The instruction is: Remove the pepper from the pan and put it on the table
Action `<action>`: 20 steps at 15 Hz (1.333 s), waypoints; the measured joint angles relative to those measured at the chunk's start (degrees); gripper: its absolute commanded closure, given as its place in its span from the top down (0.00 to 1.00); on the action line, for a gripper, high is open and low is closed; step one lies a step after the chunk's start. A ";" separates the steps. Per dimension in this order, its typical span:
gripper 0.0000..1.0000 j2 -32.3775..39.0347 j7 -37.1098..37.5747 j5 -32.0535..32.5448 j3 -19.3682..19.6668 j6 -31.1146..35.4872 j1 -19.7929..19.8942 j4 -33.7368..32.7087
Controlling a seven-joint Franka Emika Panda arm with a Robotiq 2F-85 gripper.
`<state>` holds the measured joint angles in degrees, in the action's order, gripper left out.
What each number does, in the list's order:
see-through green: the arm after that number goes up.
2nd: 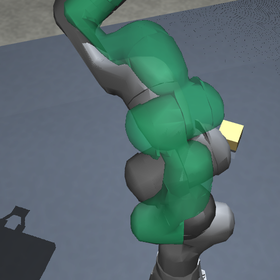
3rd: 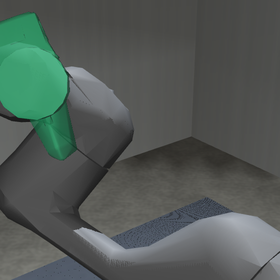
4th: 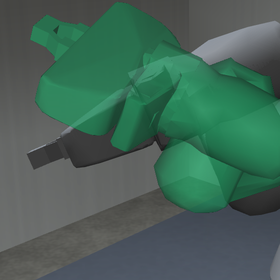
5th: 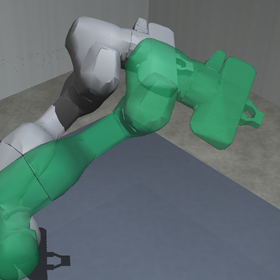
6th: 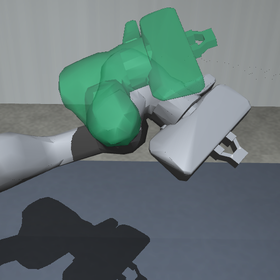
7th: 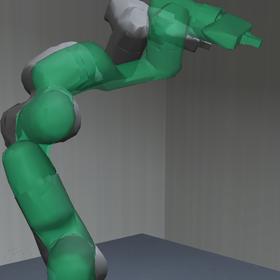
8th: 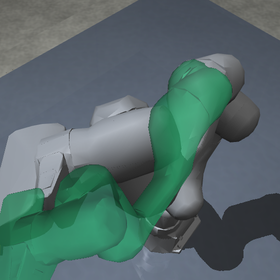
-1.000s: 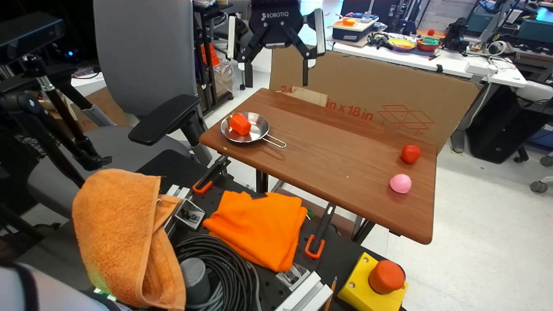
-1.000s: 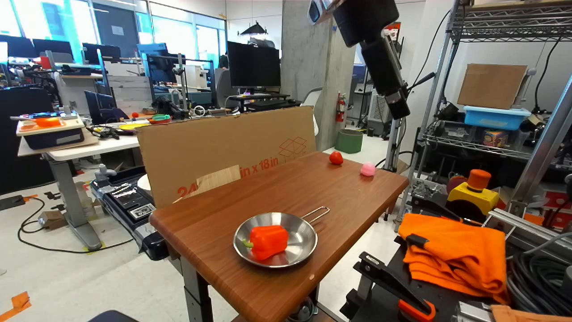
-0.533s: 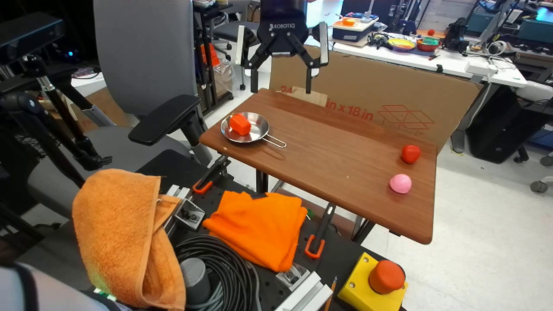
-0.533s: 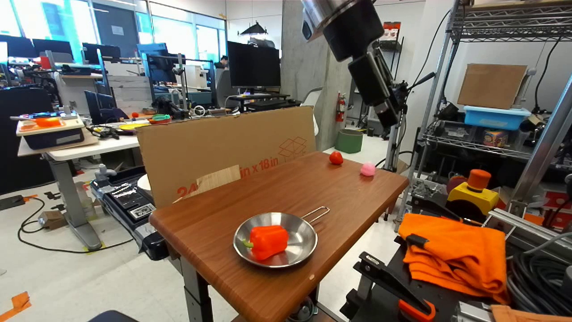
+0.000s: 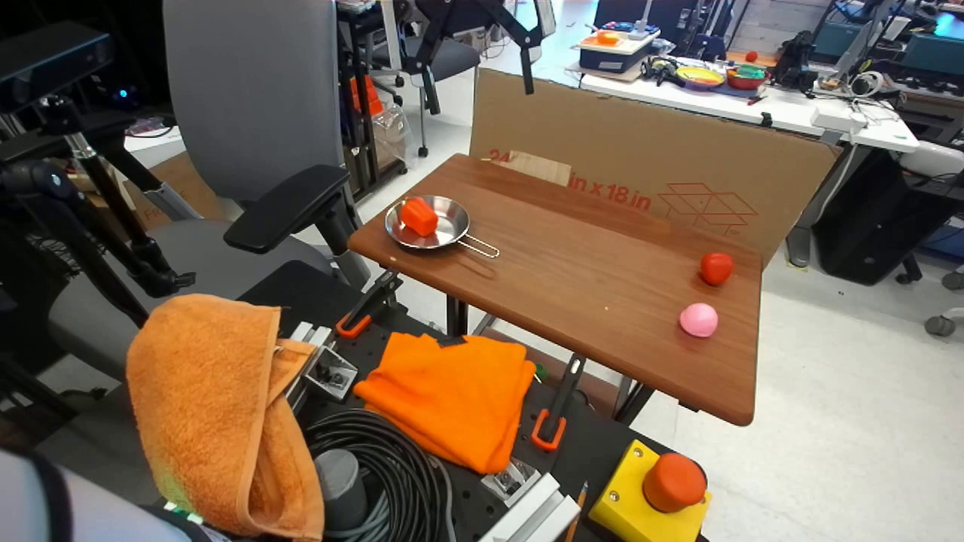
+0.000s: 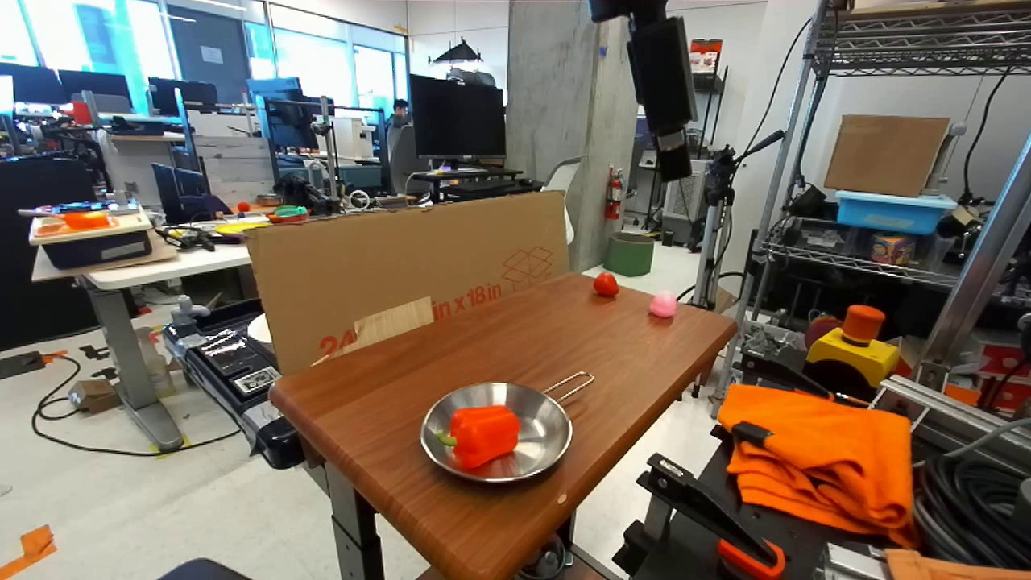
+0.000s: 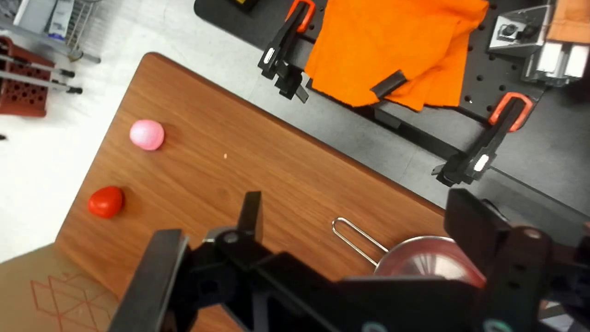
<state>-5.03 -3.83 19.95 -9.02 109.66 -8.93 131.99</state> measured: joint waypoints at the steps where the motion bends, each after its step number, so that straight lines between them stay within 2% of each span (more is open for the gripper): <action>1: 1.00 -1.55 -1.04 0.71 -0.29 1.61 -0.42 1.44; 5: 1.00 -5.93 -6.29 1.88 -0.52 9.38 -1.03 7.00; 7: 1.00 -6.60 -6.37 0.82 -0.32 9.72 -0.97 8.02; 16: 1.00 -6.51 8.87 -6.71 -0.07 4.60 0.20 7.82; 20: 1.00 -6.46 9.22 -10.29 -0.07 4.48 0.21 7.83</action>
<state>-11.49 5.39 9.66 -9.09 114.13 -8.73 139.82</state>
